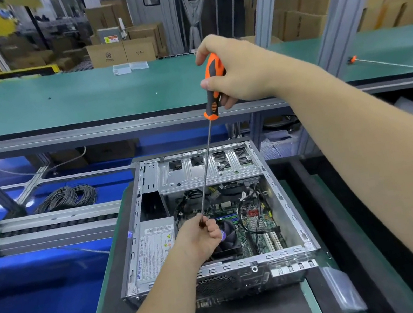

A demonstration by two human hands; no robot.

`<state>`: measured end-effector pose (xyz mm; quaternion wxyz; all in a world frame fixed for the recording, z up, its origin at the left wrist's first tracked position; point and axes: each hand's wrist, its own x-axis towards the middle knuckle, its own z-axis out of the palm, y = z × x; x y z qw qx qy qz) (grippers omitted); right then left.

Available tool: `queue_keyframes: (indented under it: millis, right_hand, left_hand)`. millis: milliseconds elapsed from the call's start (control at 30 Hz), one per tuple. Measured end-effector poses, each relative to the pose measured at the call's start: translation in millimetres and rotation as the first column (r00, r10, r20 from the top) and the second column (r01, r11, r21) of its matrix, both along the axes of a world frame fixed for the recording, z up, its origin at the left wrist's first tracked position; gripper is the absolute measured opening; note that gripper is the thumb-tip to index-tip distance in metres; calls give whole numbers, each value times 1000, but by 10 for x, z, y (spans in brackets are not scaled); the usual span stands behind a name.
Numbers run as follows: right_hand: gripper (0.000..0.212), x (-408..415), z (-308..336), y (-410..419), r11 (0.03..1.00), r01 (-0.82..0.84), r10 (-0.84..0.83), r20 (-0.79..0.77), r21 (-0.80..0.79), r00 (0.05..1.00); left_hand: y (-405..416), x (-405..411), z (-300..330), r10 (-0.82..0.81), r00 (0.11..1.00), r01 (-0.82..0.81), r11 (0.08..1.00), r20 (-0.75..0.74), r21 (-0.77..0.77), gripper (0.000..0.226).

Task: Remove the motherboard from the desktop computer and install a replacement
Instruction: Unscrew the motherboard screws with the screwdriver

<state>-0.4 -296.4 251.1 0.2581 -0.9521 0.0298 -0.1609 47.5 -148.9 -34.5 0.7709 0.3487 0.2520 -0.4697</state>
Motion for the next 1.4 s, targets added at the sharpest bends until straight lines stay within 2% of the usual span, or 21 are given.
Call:
queue_keyframes:
  millis: [100,233,333,433,500,567,633,667,767,833,967,1067,1233,1300,1400]
  right_hand:
    - [30,-64,48,-11,999,19,-19,23,-35,1000]
    - [32,-114,83,-17,993,46,-38,77,-107,996]
    - [35,-123,38,-18,991,53,-43,82,-120,996]
    - [34,-155,-43,-45,994,80,-70,138,-72,988]
    - [33,-218,-65,-33,998,41,-52,225,54,973]
    - [38,-298,-24,10,976,-75,6,320,205,947]
    - [45,-343,36,59,966,-159,66,398,205,915]
    - [47,-346,51,90,970,-182,96,431,162,897]
    - [51,-310,1,166,977,-198,143,453,76,880]
    - [48,-282,-103,194,982,-177,134,412,68,901]
    - [38,-274,-332,107,994,-89,62,318,69,946]
    - [37,-348,-446,-82,996,-13,-17,332,90,943]
    - [50,-523,-598,-586,942,164,-255,306,294,917]
    - [53,-650,-766,-839,870,253,-379,247,423,892]
    - [52,-896,-1245,-1212,697,359,-521,95,620,848]
  left_hand:
    - [-11,-40,25,-7,1000,6,998,28,67,39]
    - [-36,-68,26,13,975,-68,968,223,241,27]
    - [-49,-67,121,19,950,-101,963,312,248,26]
    - [-30,4,267,-31,924,-56,975,380,217,28]
    - [26,122,392,-31,892,-73,975,450,212,28]
    - [121,282,544,-41,818,-138,954,574,265,24]
    - [243,419,684,-78,729,-226,911,680,346,21]
    - [298,469,732,-66,714,-254,903,697,346,21]
    - [355,471,822,77,794,-215,963,603,160,26]
    - [263,342,846,106,859,-153,987,501,53,25]
    - [-20,-30,774,-26,931,21,1000,363,18,32]
    - [-273,-295,716,-144,931,134,990,336,54,37]
    - [-778,-649,706,-231,917,221,973,326,68,19]
    - [-1018,-787,705,-273,905,269,961,326,58,14]
    - [-1416,-989,667,-330,885,325,943,328,73,23]
